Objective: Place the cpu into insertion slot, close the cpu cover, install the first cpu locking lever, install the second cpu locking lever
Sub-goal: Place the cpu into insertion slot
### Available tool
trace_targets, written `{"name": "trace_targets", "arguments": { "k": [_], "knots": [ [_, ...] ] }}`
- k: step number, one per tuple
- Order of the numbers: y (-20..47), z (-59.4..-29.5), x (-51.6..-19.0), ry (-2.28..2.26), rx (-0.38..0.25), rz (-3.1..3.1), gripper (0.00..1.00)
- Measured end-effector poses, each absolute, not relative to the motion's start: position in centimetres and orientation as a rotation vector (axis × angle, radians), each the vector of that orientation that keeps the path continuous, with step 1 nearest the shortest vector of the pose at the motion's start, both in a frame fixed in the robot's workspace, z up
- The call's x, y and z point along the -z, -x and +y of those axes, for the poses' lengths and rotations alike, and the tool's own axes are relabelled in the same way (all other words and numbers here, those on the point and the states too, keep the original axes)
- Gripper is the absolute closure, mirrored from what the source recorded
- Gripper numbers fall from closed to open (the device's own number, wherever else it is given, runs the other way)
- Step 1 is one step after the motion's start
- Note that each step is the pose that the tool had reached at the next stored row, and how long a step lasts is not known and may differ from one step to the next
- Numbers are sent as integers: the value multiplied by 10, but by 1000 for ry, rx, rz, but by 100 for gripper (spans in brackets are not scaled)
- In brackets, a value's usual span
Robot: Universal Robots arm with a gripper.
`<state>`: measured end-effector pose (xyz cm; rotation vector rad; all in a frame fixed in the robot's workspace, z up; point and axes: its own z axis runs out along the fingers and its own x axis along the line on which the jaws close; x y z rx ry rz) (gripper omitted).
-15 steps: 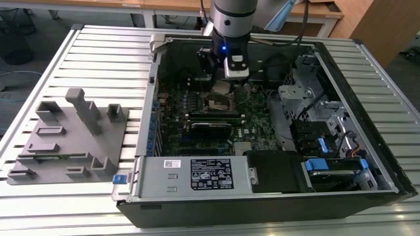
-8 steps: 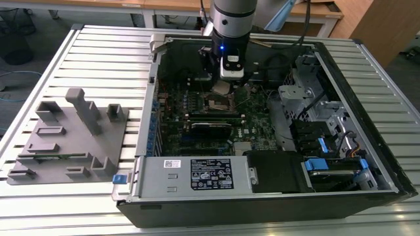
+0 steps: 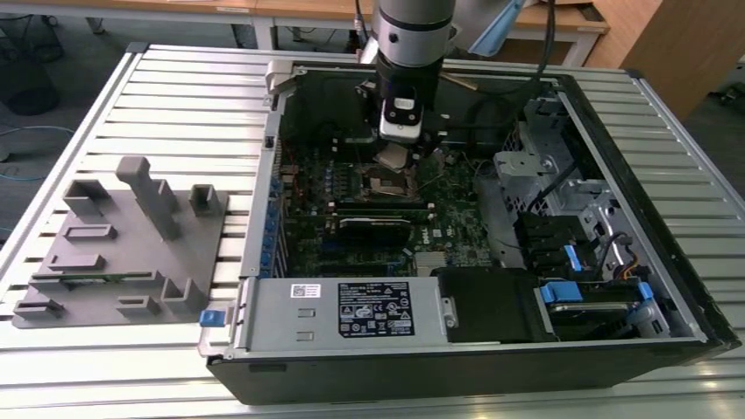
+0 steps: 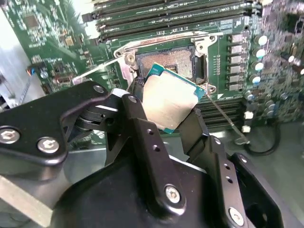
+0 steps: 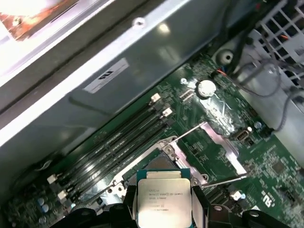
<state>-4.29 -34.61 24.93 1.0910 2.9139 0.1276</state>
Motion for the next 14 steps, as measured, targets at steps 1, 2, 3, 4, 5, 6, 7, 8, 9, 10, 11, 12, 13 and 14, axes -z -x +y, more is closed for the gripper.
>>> {"name": "trace_targets", "arguments": {
  "k": [1,2,3,4,5,6,7,8,9,10,11,12,13,14],
  "knots": [
    [43,-346,-249,-1117,-127,2903,46],
    [43,-346,-249,-1143,-127,2893,46],
    [43,-346,-249,-1168,-126,2882,46],
    [43,-346,-249,-1194,-126,2870,46],
    [43,-346,-249,-1219,-125,2859,46],
    [43,-346,-249,-1245,-125,2847,46],
    [43,-346,-249,-1271,-124,2835,46],
    [43,-346,-248,-1296,-124,2822,46],
    [43,-346,-248,-1322,-123,2809,46],
    [43,-346,-248,-1347,-123,2797,46],
    [43,-346,-248,-1372,-122,2784,46],
    [43,-346,-248,-1397,-122,2771,46],
    [43,-346,-248,-1421,-121,2757,46],
    [43,-346,-248,-1446,-121,2744,46]
  ]
}}
